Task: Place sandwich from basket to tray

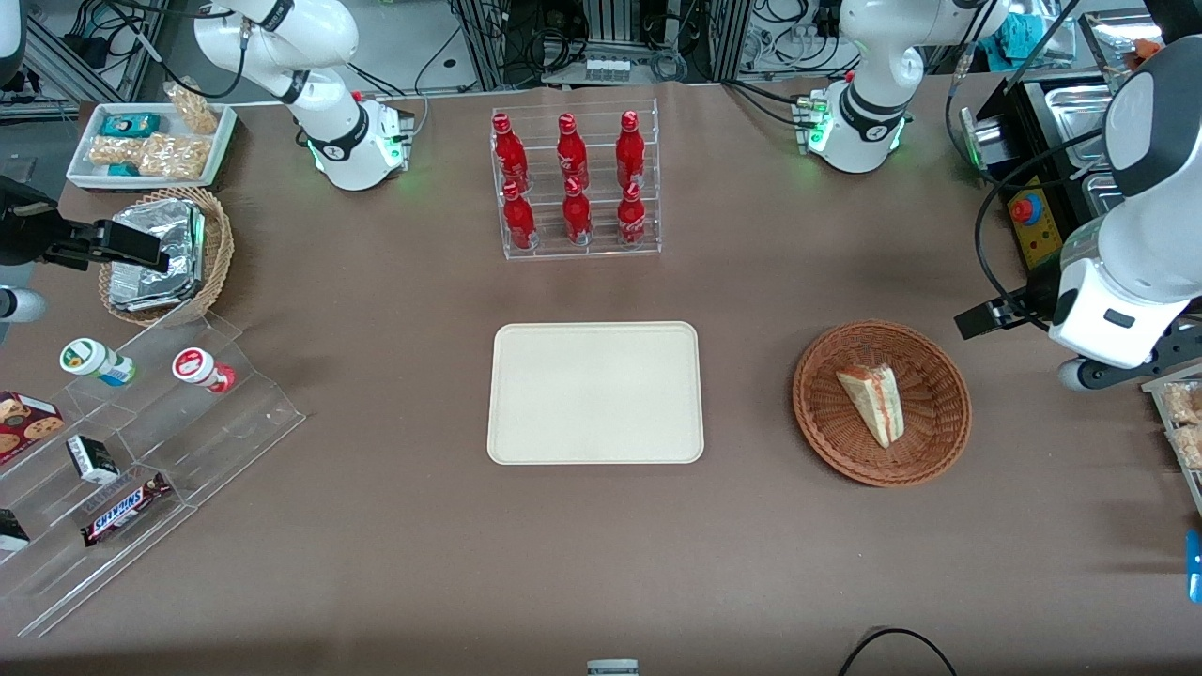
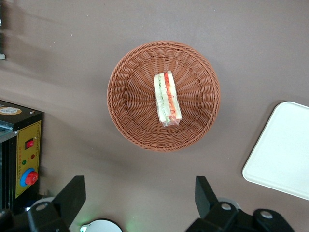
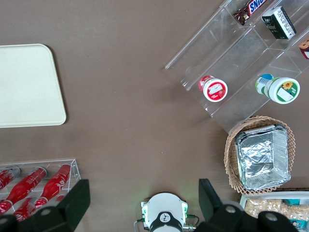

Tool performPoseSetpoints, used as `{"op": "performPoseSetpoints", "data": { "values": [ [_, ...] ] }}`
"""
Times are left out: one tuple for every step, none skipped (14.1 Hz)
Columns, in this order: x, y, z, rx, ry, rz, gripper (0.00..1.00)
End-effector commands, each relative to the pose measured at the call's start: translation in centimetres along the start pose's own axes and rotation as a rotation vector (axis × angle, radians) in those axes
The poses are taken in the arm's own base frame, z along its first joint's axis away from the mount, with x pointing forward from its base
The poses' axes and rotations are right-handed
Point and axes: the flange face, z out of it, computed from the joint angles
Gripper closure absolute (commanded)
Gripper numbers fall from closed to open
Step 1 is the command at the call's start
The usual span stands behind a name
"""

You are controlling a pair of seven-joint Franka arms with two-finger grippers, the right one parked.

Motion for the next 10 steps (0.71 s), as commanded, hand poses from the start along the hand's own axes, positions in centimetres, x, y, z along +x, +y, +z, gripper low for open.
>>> {"op": "performPoseSetpoints", "data": {
  "values": [
    [0.0,-0.1,-0.2,0.004,0.030,0.007,0.00],
    [0.1,0.0,-0.1,0.004,0.029,0.001,0.00],
    [0.1,-0.1,-0.1,0.005,0.028,-0.004,0.00],
    [0.1,-0.2,-0.1,0.007,0.027,-0.007,0.00],
    [0.2,-0.3,0.0,0.003,0.023,-0.006,0.00],
    [0.2,-0.4,0.0,0.002,0.021,-0.011,0.00],
    [0.3,-0.5,0.2,0.002,0.017,-0.010,0.00],
    [0.6,-0.3,0.9,0.005,0.002,-0.011,0.00],
    [0.8,-0.4,1.4,0.015,-0.005,-0.013,0.00],
    [1.0,-0.3,1.6,0.019,-0.008,-0.013,0.00]
  ]
}}
